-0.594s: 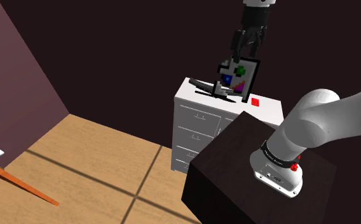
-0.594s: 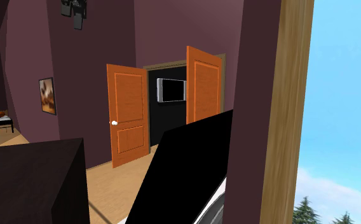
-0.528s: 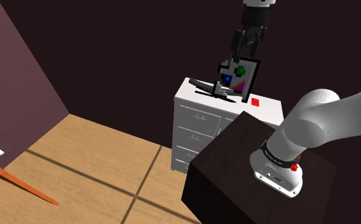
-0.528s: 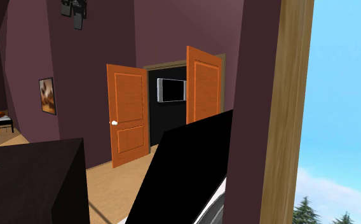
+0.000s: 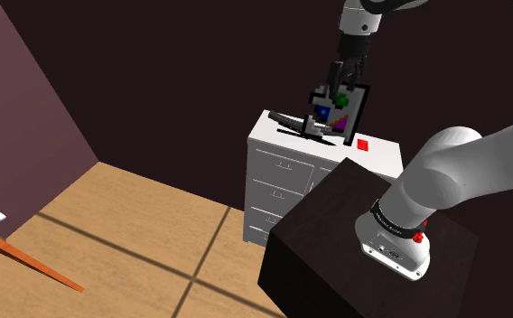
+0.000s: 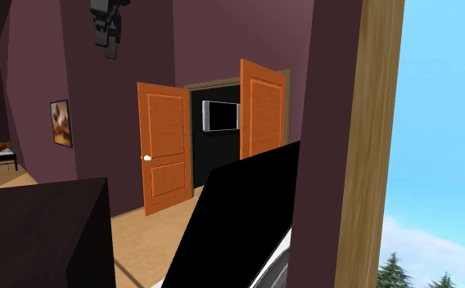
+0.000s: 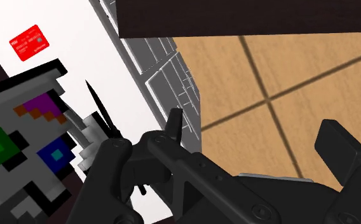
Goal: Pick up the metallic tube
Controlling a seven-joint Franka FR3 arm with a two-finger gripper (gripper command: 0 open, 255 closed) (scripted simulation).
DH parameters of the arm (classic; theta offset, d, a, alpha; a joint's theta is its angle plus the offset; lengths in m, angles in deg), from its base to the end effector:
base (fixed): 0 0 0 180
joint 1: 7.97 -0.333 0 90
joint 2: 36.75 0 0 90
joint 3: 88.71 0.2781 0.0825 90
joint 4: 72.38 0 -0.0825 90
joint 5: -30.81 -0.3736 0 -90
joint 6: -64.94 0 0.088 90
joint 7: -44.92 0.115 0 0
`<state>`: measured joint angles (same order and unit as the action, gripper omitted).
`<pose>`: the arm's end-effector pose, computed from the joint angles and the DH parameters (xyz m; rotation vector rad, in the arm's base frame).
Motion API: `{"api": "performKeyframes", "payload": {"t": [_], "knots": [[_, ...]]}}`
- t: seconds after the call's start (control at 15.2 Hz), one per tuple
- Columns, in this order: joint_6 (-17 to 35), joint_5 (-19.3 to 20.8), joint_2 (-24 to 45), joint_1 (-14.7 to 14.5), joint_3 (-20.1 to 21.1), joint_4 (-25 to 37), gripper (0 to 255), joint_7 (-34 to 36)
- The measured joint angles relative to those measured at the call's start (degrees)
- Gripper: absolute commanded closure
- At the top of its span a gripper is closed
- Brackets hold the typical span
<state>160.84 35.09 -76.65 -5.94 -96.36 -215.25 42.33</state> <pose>0.3354 -0.0663 0.4685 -3.1100 0.1167 0.1955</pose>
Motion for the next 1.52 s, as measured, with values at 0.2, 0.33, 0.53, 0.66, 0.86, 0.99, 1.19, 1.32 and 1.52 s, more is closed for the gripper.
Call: {"api": "performKeyframes", "payload": {"t": [0.2, 0.33, 0.53, 0.66, 0.86, 0.99, 1.19, 1.32, 1.52], "knots": [[5.4, 1.8, 3.3, 0.4, -3.0, -1.6, 0, -4.3], [9.2, 2.9, 6.2, 0.7, -5.1, -2.2, 0, -7.3], [14.8, 3.8, 11.0, 0.7, -8.0, -2.4, 0, -11.5], [19.0, 4.2, 15.0, 0.8, -10.3, -2.2, 0, -14.9], [24.2, 3.9, 21.0, 0.5, -13.2, -1.0, 0, -19.8], [27.9, 2.8, 25.5, 0.2, -14.8, 0.0, 0, -23.1], [32.8, 0.2, 32.7, -0.2, -17.1, 2.4, 0, -29.0], [35.1, -2.5, 37.8, -0.2, -18.2, 5.0, 0, -33.4], [38.6, -7.3, 45.7, 0.5, -18.7, 8.9, 0, -40.2]]}}
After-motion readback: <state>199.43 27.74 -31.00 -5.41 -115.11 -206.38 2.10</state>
